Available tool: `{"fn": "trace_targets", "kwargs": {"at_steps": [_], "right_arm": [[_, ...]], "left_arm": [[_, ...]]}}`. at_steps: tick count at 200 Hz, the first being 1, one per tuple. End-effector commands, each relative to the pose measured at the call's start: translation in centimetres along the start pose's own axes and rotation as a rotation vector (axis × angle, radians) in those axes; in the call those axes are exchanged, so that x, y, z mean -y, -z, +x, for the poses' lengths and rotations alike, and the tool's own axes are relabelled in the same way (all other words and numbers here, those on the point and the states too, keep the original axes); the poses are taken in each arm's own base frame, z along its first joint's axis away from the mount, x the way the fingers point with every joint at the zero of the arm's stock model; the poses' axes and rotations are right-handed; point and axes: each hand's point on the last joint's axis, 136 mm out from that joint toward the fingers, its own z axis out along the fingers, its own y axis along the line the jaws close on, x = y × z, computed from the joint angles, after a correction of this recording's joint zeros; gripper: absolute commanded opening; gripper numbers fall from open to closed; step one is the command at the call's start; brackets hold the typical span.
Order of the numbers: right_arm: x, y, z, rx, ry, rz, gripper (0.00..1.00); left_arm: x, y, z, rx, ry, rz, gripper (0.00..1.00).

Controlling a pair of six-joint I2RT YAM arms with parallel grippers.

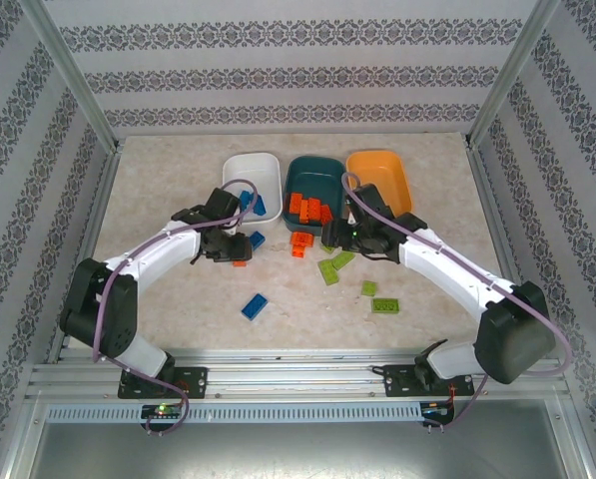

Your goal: Sort the legos into containers by color

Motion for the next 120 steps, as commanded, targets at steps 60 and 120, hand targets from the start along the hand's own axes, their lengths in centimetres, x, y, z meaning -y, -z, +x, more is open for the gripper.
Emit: {"fn": "trace_targets", "kwargs": {"at_steps": [60, 120], "right_arm": [[2.2, 0.0, 4.4, -0.028, -0.011, 0.047, 0.60], [4.1, -0.4, 7.5, -0.054, -0.044, 0.053, 0.60]], "left_arm": [[4.4, 4.6, -9.8, 0.123, -0.028, 0.098, 0.38], [10.0, 1.1, -16.8, 0.133, 0.034, 0.282, 0.38]]}}
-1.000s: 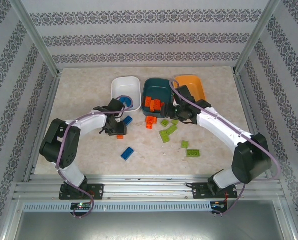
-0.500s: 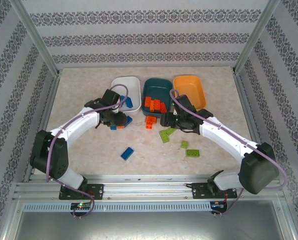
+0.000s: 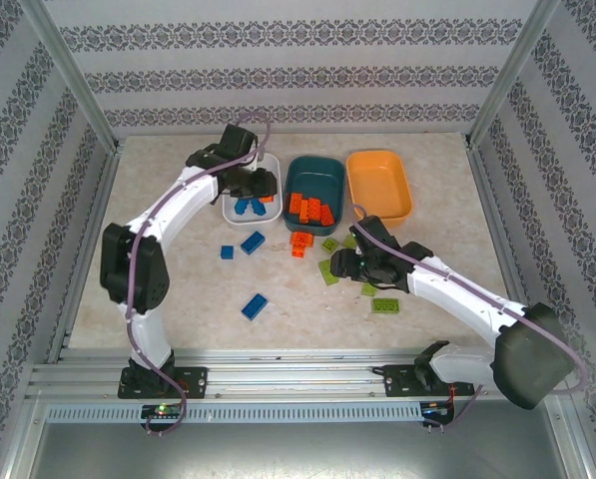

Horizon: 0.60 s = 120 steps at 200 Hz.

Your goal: Sort the legos into containers by color

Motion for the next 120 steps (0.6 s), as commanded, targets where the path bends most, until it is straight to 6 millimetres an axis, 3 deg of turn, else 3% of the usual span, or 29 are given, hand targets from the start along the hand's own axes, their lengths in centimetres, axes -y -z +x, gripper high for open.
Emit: {"fn": "trace_targets", "kwargs": {"at_steps": [1, 53, 79, 120], "right_arm": [[0.4, -0.1, 0.8, 0.012, -0.017, 0.000, 0.60], [1.8, -0.2, 2.3, -0.006, -0.022, 0.029, 0.60], [2.3, 0.1, 2.5, 0.003, -0.026, 0.043, 0.60], [3.4, 0.8, 3.5, 0.009, -0.038, 0.052, 0.61]], "left_arm": [[2.0, -1.9, -1.5, -0.018, 0.052, 0.094, 0.38], [5.9, -6.9, -3.0, -0.062, 0.049, 0.175, 0.38], [6.7, -9.1, -2.9, -0.091, 0.036, 0.168, 0.38], [7.0, -11.6, -4.6, -0.077, 0.056, 0.164, 0.38]]}}
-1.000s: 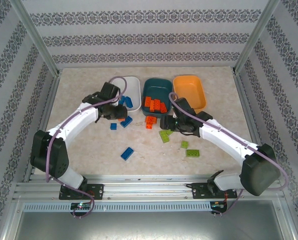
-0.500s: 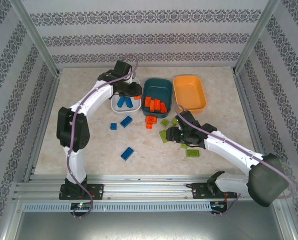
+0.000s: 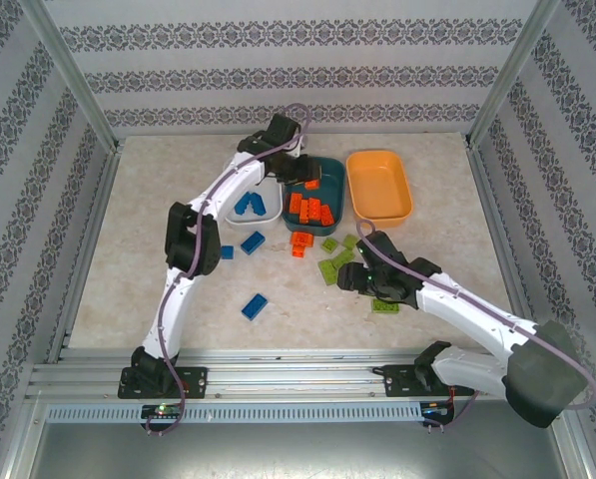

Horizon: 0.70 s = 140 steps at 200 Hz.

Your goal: Sort the legos into containers by color

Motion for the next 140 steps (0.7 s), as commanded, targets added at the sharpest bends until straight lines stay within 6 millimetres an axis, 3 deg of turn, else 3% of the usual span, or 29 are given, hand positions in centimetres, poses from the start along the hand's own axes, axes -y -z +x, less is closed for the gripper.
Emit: {"fn": "trace_targets", "kwargs": {"at_steps": [1, 48, 64, 115, 140], "right_arm": [[1.3, 0.4, 0.9, 0.005, -0.013, 0.038, 0.61], [2.3, 1.1, 1.4, 0.027, -0.027, 0.043, 0.63], [2.3, 1.3, 1.3, 0.031, -0.026, 0.042, 0.63], [1.7, 1.6, 0.7, 0.035, -0.007, 0.038, 0.65], [1.1, 1.9, 0.1, 0.044, 0.017, 0.029, 0.65]], "left_arm": [[-0.3, -0.7, 0.0, -0.025, 0.044, -0.011, 0.38], [-0.5, -3.7, -0.3, -0.024, 0.120, 0.042, 0.41], [-0.6, -4.0, -0.1, -0.029, 0.122, 0.042, 0.48], [0.2, -2.4, -0.8, -0.009, 0.100, 0.048, 0.60], [1.6, -0.3, -1.4, 0.006, 0.082, 0.075, 0.62]]}}
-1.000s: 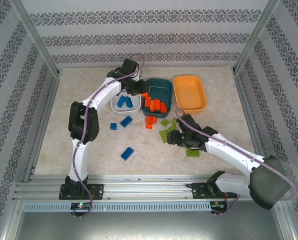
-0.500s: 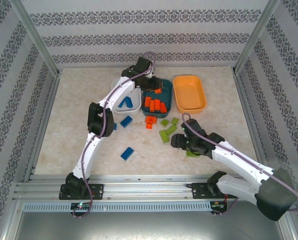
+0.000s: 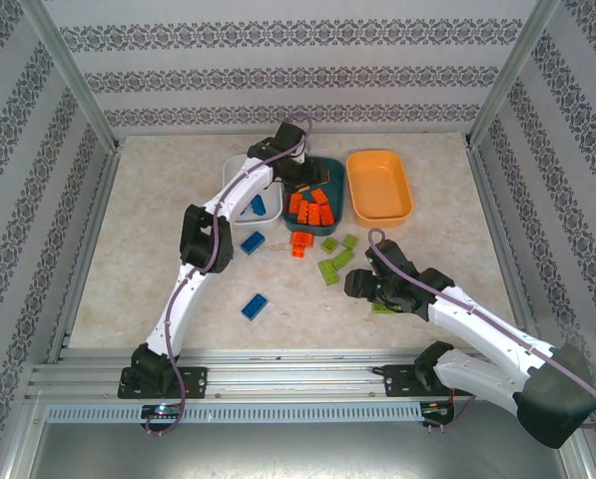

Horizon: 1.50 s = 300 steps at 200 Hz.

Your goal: Sort the legos into containers by color

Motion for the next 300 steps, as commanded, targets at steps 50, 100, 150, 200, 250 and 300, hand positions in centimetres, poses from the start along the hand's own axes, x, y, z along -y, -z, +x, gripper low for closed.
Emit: {"fn": "trace_targets", "kwargs": {"at_steps": [50, 100, 150, 200, 250, 300], "right_arm": [[-4.0, -1.1, -2.8, -0.026, 0.108, -0.014, 0.64], [-9.8, -5.1, -4.6, -0.078, 0.182, 0.025, 0.66], [-13.0, -10.1, -5.9, -0.119, 0.221, 0.128, 0.70], [-13.1, -12.3, -7.6, -0.088, 0.190, 0.218, 0.70], [-12.4, -13.4, -7.8, -0.089, 0.166, 0.269, 0.67], [-11.8, -14.5, -8.1, -0.098, 0.143, 0.282, 0.62]], "left_arm": [[4.2, 12.7, 1.1, 0.071, -0.181, -0.071, 0.70], [-2.5, 21.6, 7.5, 0.148, -0.214, -0.285, 0.77], [-7.6, 27.7, 14.7, 0.126, -0.169, -0.319, 0.82], [-11.8, 31.1, 19.2, 0.142, -0.134, -0.342, 0.88], [-13.5, 30.2, 20.6, 0.125, -0.142, -0.318, 0.89], [-14.5, 29.0, 21.4, 0.115, -0.140, -0.310, 0.90]]}}
